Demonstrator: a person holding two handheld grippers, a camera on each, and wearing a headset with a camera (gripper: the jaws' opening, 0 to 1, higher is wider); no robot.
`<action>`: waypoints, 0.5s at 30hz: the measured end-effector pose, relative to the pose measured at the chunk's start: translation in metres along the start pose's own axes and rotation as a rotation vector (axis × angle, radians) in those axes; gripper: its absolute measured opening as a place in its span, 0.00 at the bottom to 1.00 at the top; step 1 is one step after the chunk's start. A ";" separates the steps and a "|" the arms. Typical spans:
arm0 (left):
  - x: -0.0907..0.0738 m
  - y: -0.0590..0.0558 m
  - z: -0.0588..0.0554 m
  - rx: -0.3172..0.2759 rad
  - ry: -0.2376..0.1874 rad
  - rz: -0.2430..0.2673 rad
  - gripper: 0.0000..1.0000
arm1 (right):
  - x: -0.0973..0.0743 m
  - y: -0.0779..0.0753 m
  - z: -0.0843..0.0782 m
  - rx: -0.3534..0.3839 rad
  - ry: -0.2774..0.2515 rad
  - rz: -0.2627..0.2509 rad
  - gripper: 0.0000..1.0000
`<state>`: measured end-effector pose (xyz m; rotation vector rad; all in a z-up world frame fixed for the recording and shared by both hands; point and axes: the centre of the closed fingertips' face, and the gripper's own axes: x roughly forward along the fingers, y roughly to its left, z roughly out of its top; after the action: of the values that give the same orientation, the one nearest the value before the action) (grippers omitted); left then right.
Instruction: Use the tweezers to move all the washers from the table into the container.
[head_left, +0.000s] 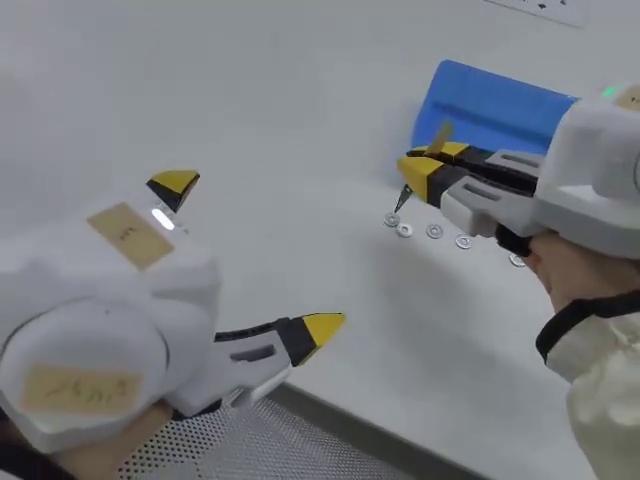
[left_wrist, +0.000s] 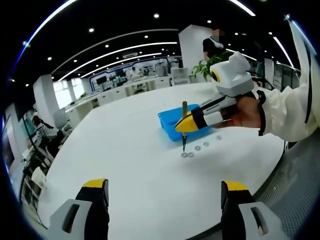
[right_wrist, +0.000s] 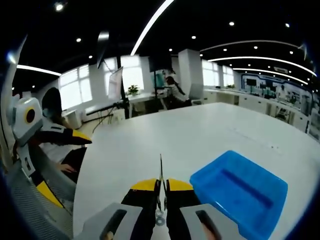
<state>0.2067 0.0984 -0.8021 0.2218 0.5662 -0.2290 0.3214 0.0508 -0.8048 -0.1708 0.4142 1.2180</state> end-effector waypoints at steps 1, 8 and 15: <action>0.000 0.000 0.000 0.002 0.001 0.000 0.95 | 0.001 0.000 -0.001 -0.003 0.001 -0.001 0.02; 0.002 -0.001 -0.004 0.006 0.026 -0.003 0.94 | 0.004 -0.002 -0.010 -0.017 0.023 -0.003 0.02; 0.002 -0.001 -0.005 0.004 0.031 -0.003 0.94 | 0.006 0.006 -0.009 -0.066 0.017 0.000 0.02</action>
<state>0.2056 0.0987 -0.8074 0.2284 0.5965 -0.2302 0.3156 0.0547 -0.8150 -0.2380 0.3885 1.2317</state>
